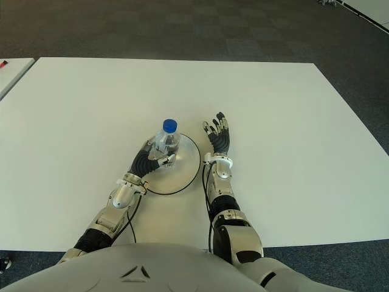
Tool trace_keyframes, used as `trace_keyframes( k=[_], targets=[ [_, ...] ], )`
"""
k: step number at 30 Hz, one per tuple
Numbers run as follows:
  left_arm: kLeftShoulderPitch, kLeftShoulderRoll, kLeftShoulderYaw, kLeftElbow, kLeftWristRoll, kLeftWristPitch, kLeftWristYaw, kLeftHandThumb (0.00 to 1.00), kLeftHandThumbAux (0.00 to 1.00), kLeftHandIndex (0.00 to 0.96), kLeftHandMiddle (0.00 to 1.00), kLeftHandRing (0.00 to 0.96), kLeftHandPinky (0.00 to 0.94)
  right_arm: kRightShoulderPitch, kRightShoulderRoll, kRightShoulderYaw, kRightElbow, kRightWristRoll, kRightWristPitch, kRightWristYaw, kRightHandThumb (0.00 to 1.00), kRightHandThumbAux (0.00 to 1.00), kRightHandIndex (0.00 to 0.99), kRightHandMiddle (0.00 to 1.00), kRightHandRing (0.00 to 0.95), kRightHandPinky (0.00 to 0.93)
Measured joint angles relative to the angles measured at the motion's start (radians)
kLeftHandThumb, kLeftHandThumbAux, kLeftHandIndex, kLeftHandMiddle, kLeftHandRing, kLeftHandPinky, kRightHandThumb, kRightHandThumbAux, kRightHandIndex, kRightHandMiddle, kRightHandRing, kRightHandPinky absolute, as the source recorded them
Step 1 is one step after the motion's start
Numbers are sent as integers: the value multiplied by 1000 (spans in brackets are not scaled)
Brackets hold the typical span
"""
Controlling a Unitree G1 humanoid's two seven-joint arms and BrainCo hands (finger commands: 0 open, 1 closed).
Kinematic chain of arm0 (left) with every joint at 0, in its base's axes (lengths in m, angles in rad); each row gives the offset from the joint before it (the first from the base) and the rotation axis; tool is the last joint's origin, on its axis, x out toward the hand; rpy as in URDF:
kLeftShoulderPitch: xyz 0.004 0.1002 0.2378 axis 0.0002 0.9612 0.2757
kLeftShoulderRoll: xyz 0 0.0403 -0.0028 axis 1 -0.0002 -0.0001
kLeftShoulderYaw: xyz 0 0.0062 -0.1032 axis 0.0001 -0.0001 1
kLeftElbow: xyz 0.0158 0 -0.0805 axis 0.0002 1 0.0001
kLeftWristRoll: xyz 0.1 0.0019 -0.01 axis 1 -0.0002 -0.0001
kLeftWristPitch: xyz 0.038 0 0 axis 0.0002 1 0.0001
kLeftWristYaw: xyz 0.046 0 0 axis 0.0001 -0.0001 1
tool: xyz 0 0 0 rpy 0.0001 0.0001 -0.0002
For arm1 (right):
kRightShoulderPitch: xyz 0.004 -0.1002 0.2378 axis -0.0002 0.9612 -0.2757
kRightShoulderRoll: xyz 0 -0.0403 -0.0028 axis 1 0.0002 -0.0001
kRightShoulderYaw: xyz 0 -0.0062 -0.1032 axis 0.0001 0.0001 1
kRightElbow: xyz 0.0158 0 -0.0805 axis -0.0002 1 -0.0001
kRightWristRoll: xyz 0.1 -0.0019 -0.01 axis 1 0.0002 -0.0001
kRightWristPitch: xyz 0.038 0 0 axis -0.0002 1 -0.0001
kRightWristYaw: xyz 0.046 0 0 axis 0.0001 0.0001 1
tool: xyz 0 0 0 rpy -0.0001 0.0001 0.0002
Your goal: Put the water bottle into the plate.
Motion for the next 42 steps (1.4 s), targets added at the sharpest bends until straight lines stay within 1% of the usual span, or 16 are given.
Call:
trace_keyframes(
  k=[9,19,30,37,42],
  targets=[
    [-3,-3,1,8,8,-6,15,0,784,127,126,113,138,0,0,0,0,0,0,-1,55,799,91,93,88,143],
    [-6,-4,2,22,14,-32,33,0,785,130,129,113,134,0,0,1,0,-3,0,-3,64,799,89,92,87,139],
    [-8,-3,3,24,20,-35,41,0,784,135,132,113,136,0,0,1,1,-5,0,-5,66,794,85,88,82,134],
    [-8,-3,3,22,29,-29,53,0,802,150,149,127,155,-1,0,2,1,-6,0,-7,69,795,83,87,81,135],
    [-10,-1,4,22,51,-22,81,0,834,174,175,152,182,0,0,2,1,-6,0,-8,72,797,86,89,83,138]
  ],
)
